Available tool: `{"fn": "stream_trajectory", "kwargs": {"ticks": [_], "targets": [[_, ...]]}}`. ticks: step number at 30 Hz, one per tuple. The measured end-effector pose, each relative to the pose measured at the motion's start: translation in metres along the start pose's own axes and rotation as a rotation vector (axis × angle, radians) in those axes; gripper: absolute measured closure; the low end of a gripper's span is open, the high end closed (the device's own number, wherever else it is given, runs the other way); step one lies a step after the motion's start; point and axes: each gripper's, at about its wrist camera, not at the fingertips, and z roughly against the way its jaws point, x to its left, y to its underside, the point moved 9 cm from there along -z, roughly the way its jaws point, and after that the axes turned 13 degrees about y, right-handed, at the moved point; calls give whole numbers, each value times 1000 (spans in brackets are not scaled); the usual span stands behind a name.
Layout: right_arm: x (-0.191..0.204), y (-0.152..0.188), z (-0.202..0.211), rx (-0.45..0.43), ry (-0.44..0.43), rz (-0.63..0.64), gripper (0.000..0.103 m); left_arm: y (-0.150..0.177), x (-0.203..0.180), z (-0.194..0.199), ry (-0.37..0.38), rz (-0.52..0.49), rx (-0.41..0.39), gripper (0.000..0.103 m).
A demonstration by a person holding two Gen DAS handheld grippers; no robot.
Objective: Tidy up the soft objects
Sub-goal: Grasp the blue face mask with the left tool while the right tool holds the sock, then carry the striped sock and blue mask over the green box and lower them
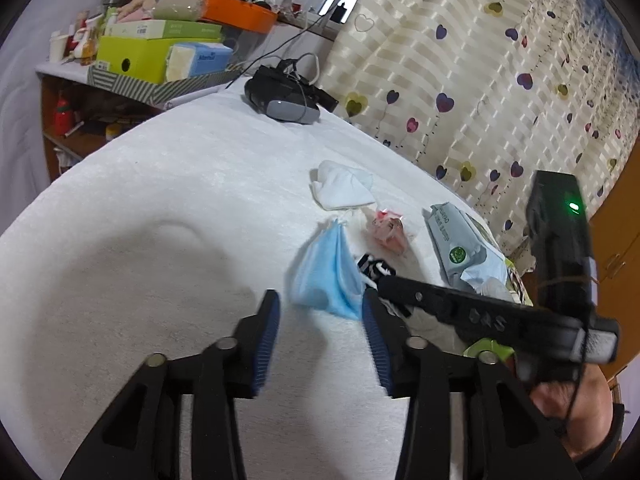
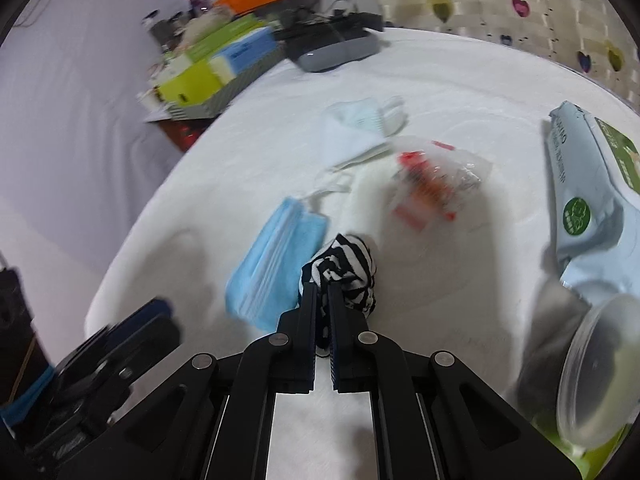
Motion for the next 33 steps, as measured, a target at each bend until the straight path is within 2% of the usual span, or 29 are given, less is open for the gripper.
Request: {"fn": "stream_trajectory", "kwargs": {"ticks": [8,10,14,20,21,24,27,33], "targets": [[-13,0,40,-103,-3,-12,98,-4,-8,-21,-21,-45,30,54],[-18,-2,46,-119,-2,-19,98,-6,-10,-29,-27,-69,41,50],[-24,-6,52,-141,-8,-28,98,-7,-11,-49,-37,-93,85,50],[-31,-9,55,-152,-29,-38,98,-10,-7,-67,-112,-118,108,50],[-32,-9,55,-154,-30,-37,98,-10,-6,-69,-131,-123,110,51],[-34,-9,57,-161,-39,-38,98,-9,0,-71,-165,-131,118,71],[-33,-9,62,-177,-45,-34,98,-11,2,-66,-169,-123,106,84],[-30,-6,79,-221,-52,-21,98,-12,-14,-45,-120,-118,60,86]]}}
